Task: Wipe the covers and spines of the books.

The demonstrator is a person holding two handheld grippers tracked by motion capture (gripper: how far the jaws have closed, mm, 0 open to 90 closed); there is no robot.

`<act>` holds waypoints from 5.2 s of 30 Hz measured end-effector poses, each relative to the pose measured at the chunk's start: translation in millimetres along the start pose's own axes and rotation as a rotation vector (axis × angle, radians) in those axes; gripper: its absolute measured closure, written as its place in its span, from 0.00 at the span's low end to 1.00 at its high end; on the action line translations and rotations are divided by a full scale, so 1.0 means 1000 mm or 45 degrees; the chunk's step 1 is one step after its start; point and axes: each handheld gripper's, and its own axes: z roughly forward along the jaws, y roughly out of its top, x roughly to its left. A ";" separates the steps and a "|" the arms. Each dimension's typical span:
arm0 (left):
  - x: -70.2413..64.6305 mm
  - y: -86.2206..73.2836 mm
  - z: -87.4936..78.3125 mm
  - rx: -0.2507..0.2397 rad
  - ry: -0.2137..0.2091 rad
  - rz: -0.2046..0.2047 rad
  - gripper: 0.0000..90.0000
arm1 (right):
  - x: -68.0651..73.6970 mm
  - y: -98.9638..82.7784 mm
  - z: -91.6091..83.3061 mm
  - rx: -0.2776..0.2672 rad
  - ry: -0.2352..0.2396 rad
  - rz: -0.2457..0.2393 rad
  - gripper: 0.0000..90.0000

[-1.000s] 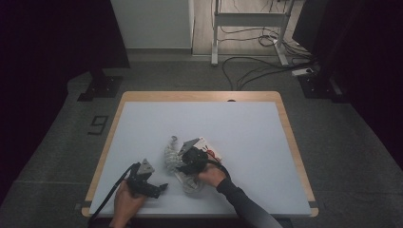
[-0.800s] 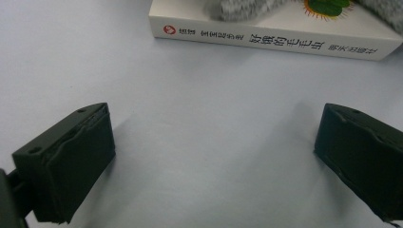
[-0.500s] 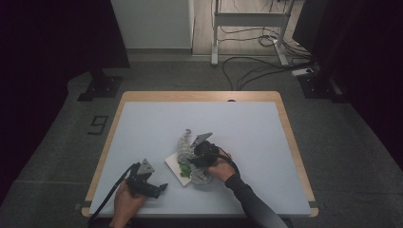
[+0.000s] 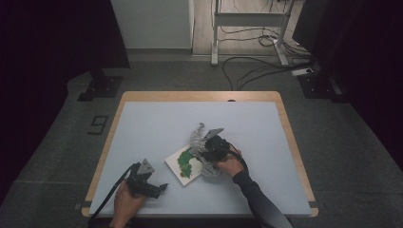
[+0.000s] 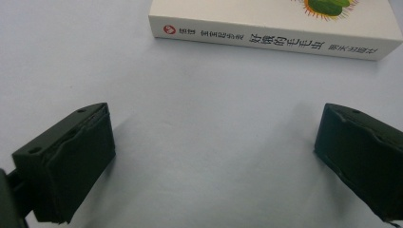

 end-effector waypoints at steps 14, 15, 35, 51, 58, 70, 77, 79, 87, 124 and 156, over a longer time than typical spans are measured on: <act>0.000 0.000 0.000 0.000 -0.001 0.000 0.00 | -0.018 -0.010 -0.008 0.016 -0.072 0.025 0.66; 0.000 0.000 0.000 0.000 -0.001 0.000 0.00 | -0.018 -0.009 -0.008 0.020 -0.071 0.024 0.66; 0.000 0.000 0.000 0.003 -0.002 0.002 0.00 | -0.030 0.013 0.011 0.042 -0.103 0.059 0.66; 0.000 0.000 0.000 0.002 0.000 0.003 0.00 | -0.036 0.026 0.022 0.043 -0.113 0.078 0.66; 0.000 0.000 0.000 0.000 -0.003 0.000 0.00 | -0.026 0.027 0.024 0.032 -0.052 0.051 0.66; 0.000 0.000 0.000 0.001 -0.003 0.000 0.00 | 0.003 0.037 0.028 0.025 0.000 -0.037 0.67; 0.000 0.000 0.000 0.000 -0.002 0.001 0.00 | 0.016 0.039 0.030 0.010 0.056 -0.062 0.66; 0.000 0.000 0.000 0.001 -0.002 0.001 0.00 | 0.021 0.041 0.031 0.009 0.065 -0.082 0.67; 0.000 0.000 0.000 0.000 -0.002 0.000 0.00 | 0.042 0.048 0.035 0.002 0.129 -0.126 0.66; 0.000 0.000 0.000 -0.001 0.003 0.002 0.00 | 0.065 0.088 0.003 -0.061 0.164 -0.247 0.65; 0.000 0.000 0.000 0.001 -0.001 0.002 0.00 | -0.001 0.033 -0.055 -0.080 0.003 -0.073 0.65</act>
